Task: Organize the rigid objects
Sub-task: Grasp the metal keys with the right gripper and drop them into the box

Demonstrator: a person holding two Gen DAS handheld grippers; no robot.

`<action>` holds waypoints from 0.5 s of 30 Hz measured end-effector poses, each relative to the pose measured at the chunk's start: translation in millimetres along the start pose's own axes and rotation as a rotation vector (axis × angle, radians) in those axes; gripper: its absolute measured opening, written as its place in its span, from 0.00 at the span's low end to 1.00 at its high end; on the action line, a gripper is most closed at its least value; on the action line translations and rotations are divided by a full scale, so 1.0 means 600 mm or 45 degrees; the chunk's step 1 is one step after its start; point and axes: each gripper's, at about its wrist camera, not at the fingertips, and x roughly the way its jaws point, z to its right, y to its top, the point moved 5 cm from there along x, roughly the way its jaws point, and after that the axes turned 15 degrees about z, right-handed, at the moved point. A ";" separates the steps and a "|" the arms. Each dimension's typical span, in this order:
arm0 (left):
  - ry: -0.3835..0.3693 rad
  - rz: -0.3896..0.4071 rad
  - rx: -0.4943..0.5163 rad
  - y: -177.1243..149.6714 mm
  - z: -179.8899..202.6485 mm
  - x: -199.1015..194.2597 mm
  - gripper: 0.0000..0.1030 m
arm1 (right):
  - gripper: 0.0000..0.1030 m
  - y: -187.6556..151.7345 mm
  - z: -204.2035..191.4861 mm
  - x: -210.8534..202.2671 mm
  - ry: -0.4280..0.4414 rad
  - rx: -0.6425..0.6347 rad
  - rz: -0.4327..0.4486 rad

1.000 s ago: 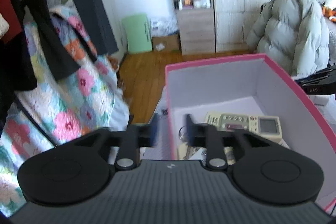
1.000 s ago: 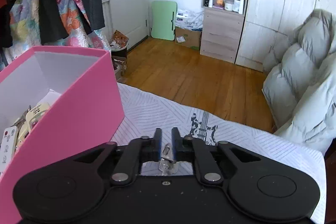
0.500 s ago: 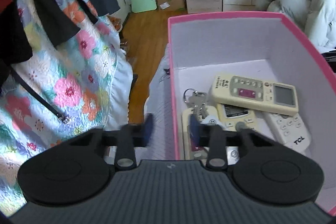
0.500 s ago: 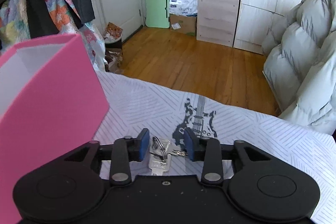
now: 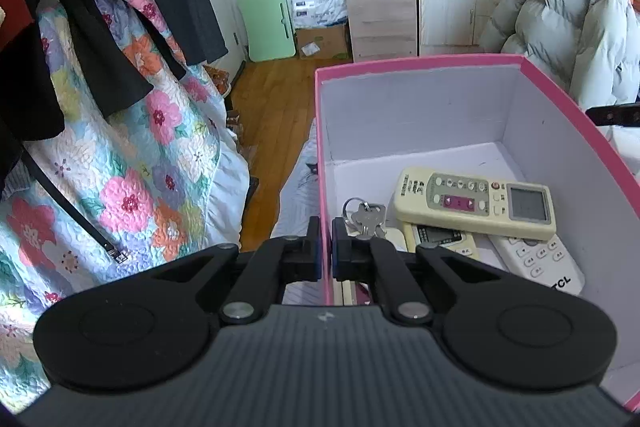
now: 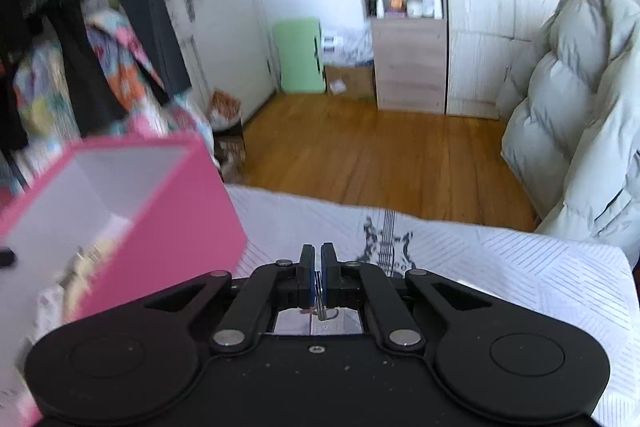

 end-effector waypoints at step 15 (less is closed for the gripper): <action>0.013 0.027 0.005 0.001 0.001 -0.004 0.04 | 0.01 0.119 -0.193 -0.156 0.338 -0.147 0.288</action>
